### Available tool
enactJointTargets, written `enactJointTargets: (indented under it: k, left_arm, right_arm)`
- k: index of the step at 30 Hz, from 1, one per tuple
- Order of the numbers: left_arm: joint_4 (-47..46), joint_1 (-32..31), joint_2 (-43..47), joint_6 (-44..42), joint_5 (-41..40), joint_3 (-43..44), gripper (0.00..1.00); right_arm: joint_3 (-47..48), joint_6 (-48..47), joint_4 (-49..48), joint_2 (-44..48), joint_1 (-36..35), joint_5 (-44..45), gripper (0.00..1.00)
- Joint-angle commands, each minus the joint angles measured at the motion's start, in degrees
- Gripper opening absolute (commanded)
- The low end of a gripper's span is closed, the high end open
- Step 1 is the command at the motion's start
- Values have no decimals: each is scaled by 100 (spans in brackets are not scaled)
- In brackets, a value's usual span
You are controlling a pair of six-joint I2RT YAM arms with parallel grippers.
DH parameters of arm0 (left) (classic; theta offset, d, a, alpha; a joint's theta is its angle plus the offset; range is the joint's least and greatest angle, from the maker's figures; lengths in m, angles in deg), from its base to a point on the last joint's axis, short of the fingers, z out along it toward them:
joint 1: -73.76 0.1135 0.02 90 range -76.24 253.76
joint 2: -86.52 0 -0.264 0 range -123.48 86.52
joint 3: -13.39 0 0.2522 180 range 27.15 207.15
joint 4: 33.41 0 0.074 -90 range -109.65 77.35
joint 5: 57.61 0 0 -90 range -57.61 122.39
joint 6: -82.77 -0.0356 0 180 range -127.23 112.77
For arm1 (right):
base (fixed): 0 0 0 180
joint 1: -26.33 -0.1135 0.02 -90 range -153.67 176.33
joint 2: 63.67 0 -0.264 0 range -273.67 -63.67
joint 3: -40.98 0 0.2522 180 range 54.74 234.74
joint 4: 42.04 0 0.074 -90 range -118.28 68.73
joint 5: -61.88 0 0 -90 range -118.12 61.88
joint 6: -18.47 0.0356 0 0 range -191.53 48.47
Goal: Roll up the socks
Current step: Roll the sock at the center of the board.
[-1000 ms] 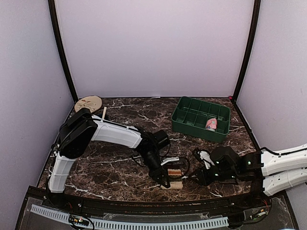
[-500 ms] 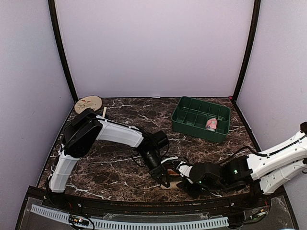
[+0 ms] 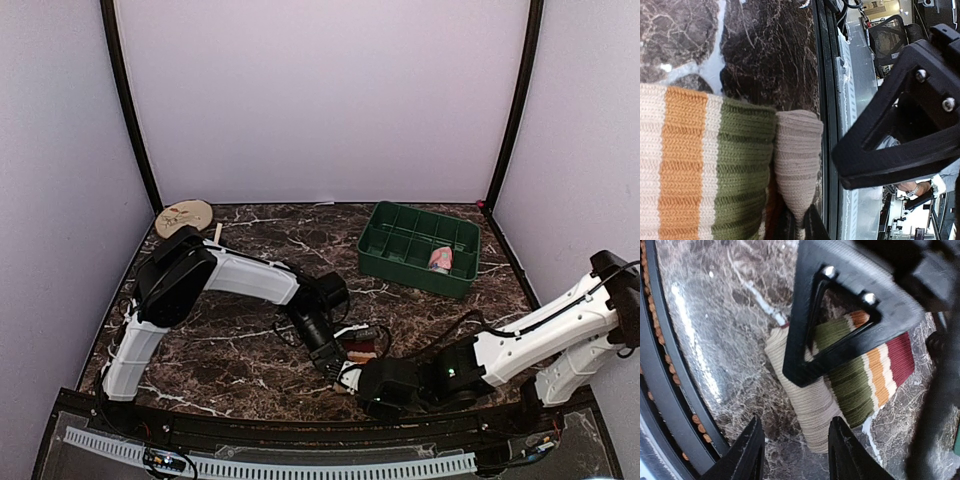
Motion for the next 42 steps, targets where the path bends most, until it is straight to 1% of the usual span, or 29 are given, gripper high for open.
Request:
enactJointTargets:
  k: [1, 8, 16, 23, 28, 29, 37, 39, 42]
  left_arm:
    - [233, 89, -102, -36, -28, 142, 3]
    - [222, 125, -122, -25, 58, 116, 3]
    - [201, 126, -162, 2, 135, 94, 3]
    - [204, 143, -190, 19, 190, 111, 3]
    - [182, 170, -204, 31, 221, 111, 3]
    - [185, 176, -202, 28, 224, 111, 3]
    - [178, 214, -219, 45, 283, 133, 4]
    - [177, 222, -222, 45, 283, 129, 5]
    - [193, 223, -211, 58, 276, 137, 5]
  right_arm:
    - [193, -415, 97, -240, -23, 138, 41]
    - [260, -650, 87, -494, 155, 169, 41]
    - [250, -1094, 1, -563, 465, 156, 41]
    - [207, -1338, -48, -558, 631, -62, 40]
    - [134, -1486, -110, -558, 692, -314, 35]
    - [133, -1509, -118, -695, 703, -364, 35]
    - [196, -1653, -44, -866, 779, -620, 29]
    - [216, -1654, -24, -908, 811, -678, 26]
    - [284, -1663, 44, -954, 863, -824, 18]
